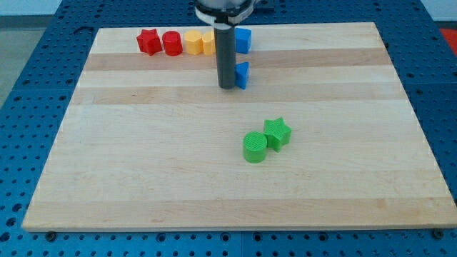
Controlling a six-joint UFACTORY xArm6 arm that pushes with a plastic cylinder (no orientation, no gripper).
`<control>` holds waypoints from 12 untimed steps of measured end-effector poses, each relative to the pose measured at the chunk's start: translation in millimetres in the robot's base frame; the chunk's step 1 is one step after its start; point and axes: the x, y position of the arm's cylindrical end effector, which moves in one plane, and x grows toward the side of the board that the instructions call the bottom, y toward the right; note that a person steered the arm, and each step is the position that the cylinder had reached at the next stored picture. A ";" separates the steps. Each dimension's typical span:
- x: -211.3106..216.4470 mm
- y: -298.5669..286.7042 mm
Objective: Push the blue triangle towards up
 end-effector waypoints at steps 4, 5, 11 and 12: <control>-15.6 37.3; -28.4 71.7; -52.0 142.2; -68.4 143.5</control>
